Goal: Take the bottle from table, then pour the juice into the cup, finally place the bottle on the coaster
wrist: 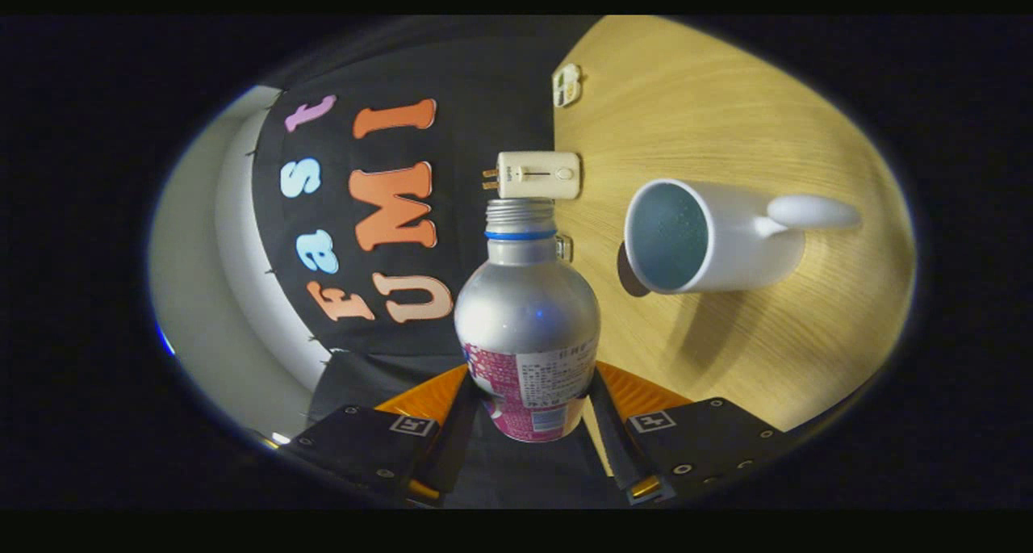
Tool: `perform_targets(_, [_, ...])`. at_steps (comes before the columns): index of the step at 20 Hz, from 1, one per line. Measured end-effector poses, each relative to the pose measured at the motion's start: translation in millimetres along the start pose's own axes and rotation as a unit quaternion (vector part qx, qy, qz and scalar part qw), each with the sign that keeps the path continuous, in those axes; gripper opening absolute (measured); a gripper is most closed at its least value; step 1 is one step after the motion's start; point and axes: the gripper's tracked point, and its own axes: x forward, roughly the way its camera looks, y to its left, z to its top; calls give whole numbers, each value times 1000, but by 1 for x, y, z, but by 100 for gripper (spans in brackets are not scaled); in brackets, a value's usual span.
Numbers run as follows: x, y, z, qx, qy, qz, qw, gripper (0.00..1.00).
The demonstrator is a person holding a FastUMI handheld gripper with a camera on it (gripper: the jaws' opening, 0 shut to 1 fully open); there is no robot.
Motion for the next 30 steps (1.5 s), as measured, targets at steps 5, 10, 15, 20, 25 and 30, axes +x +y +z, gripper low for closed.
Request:
perform_targets(5, [-10, 27, 6, -172, -25, 8, 985, 72])
perform_targets(10, [-10, 42, -10, -311, -30, 13, 950, 72])
perform_targets(15, [6, 35, -42, -398, -8, 5, 917, 72])
perform_targets(20, [21, 21, -74, -465, 17, -6, 885, 72])
perform_targets(25, [33, 5, -86, -527, 21, -27, 849, 72])
perform_targets(30, [41, -4, -91, -565, 21, -37, 824, 72])
